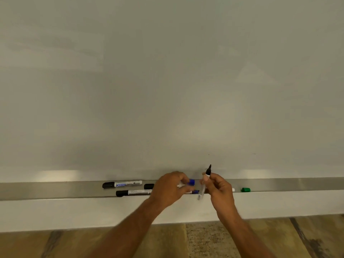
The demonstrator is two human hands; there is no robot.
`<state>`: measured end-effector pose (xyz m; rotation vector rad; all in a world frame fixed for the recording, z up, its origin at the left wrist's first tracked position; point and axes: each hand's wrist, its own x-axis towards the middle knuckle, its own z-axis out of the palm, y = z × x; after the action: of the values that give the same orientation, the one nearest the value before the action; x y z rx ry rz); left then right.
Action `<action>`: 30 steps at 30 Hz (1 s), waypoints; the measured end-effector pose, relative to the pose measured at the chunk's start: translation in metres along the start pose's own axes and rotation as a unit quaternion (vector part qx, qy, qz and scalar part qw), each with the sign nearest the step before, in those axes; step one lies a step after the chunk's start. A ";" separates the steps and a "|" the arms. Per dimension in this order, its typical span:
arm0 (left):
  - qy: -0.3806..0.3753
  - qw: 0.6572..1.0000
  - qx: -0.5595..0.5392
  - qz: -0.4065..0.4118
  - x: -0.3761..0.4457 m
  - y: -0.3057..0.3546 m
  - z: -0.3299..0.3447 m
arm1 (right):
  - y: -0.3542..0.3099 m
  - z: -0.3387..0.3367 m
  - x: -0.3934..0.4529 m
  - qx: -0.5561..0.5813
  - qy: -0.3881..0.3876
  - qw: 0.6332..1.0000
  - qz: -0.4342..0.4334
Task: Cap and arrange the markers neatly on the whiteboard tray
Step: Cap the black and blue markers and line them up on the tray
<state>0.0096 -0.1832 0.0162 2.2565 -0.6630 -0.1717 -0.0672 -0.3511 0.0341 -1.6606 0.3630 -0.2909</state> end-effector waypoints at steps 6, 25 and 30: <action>-0.061 0.986 0.146 -0.046 -0.014 -0.053 -0.045 | 0.002 0.003 0.002 -0.133 -0.030 0.990 -0.044; -0.131 0.966 0.213 -0.064 -0.011 -0.045 -0.038 | 0.013 0.004 -0.004 -0.191 -0.044 0.978 -0.072; -0.120 0.973 0.178 -0.086 -0.010 -0.043 -0.038 | 0.018 0.001 -0.005 -0.193 -0.054 0.977 -0.066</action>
<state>0.0308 -0.1295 0.0113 2.6684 -0.6627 -0.4484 -0.0720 -0.3498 0.0162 -2.0789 0.2369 -0.2381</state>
